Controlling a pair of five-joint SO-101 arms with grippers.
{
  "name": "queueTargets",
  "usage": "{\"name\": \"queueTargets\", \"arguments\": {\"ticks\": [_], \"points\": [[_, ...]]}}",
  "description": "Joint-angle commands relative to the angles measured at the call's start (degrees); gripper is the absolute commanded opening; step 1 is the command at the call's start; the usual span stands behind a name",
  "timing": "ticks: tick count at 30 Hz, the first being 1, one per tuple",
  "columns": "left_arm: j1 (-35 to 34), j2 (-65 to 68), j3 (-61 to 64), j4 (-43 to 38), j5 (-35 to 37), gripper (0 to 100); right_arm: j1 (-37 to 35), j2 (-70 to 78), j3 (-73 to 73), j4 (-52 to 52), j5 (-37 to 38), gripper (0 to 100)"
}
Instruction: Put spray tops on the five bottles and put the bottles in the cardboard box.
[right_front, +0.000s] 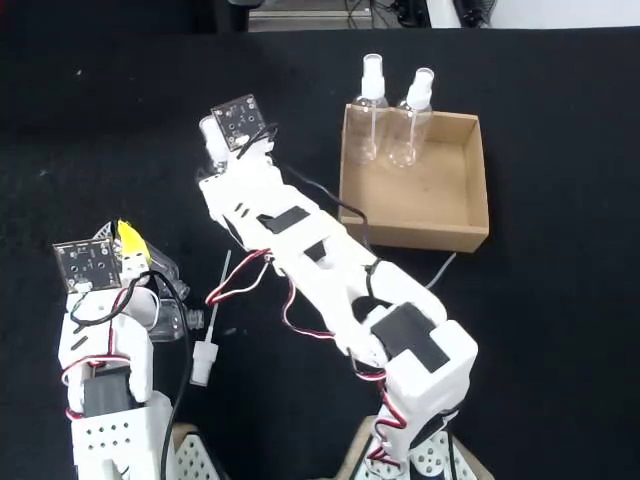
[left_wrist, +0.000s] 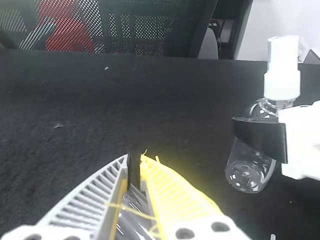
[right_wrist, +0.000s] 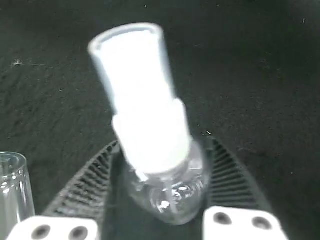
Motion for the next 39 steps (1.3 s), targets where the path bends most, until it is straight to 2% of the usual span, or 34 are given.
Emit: {"name": "queueTargets", "arguments": {"ticks": [1,8,10,12,13,17,26,30,33,39], "points": [[0.4,-0.3,0.6,-0.1,-0.1,4,-0.4,-0.7,0.0,-0.9,0.4,22.3],[0.4,-0.3,0.6,-0.1,-0.1,4,-0.4,-0.5,0.0,-0.9,0.5,17.9],[0.4,-0.3,0.6,-0.1,-0.1,4,-0.4,-0.5,0.0,-0.7,0.5,11.1],[0.4,-0.3,0.6,-0.1,-0.1,4,-0.4,-0.5,-0.3,1.4,0.5,0.2],[0.4,-0.3,0.6,-0.1,-0.1,4,-0.3,-0.8,-0.3,2.9,0.5,3.1],[0.4,-0.3,0.6,-0.1,-0.1,4,2.2,-4.4,-1.0,8.2,0.5,0.9],[0.4,-0.3,0.6,0.2,-0.1,4,5.3,-29.6,-1.0,35.1,0.7,1.1],[0.4,-0.3,0.6,0.2,-0.1,4,7.3,-39.7,-1.0,44.9,5.7,1.1],[0.4,-0.3,0.6,0.2,-0.1,4,13.3,-46.3,-1.0,51.2,8.9,1.1],[0.5,-0.3,0.6,-0.1,-0.1,4,33.2,-55.0,-0.9,58.0,9.4,1.1]]}}
